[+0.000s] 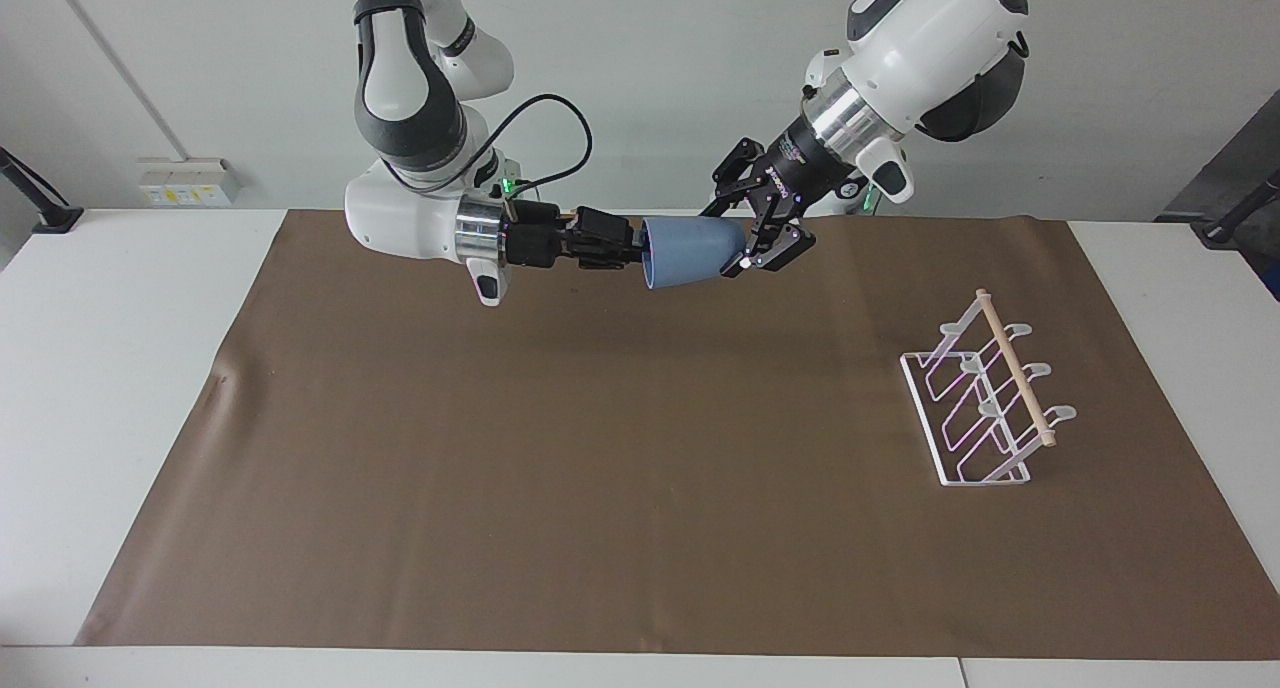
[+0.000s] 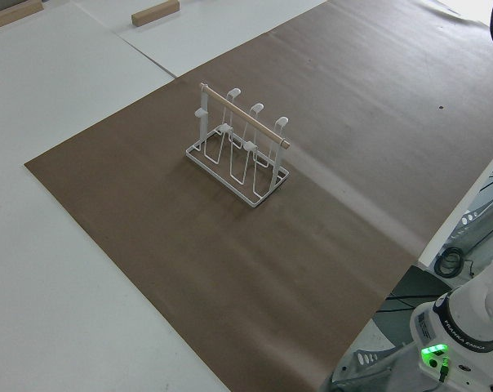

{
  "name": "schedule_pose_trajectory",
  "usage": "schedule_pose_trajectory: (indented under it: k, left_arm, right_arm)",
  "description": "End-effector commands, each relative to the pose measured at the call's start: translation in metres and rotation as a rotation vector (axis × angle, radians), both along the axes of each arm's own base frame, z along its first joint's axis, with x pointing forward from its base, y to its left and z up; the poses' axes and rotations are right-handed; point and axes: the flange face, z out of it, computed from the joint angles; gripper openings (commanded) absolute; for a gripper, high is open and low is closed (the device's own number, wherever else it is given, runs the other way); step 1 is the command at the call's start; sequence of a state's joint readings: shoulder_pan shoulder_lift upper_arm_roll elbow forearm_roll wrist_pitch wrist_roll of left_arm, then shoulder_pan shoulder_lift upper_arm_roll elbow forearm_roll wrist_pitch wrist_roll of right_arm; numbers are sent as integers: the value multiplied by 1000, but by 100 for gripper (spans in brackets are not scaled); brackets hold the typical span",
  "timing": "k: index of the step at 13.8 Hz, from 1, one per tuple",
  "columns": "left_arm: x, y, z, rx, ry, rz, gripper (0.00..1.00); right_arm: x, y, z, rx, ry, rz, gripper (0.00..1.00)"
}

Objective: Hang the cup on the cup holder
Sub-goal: 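Open the right gripper and pull it back from the cup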

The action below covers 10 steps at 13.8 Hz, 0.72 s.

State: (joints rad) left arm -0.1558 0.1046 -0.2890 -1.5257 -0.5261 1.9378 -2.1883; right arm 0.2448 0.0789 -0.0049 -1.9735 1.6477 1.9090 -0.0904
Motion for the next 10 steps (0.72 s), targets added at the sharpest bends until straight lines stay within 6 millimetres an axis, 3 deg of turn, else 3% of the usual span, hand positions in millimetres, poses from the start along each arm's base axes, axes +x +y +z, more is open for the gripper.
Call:
schedule_pose_trajectory:
  k: [1, 4, 10]
  left_arm:
    - [-6, 27, 9, 43, -12, -1, 0]
    - [-5, 39, 10, 66, -15, -12, 0]
    - [-5, 64, 6, 434, -110, -43, 0]
  right_arm:
    - [-3, -7, -3, -51, 11, 19, 41]
    - [1, -29, -12, -148, -6, 43, 41]
    - [6, -71, -4, -446, -108, 141, 47]
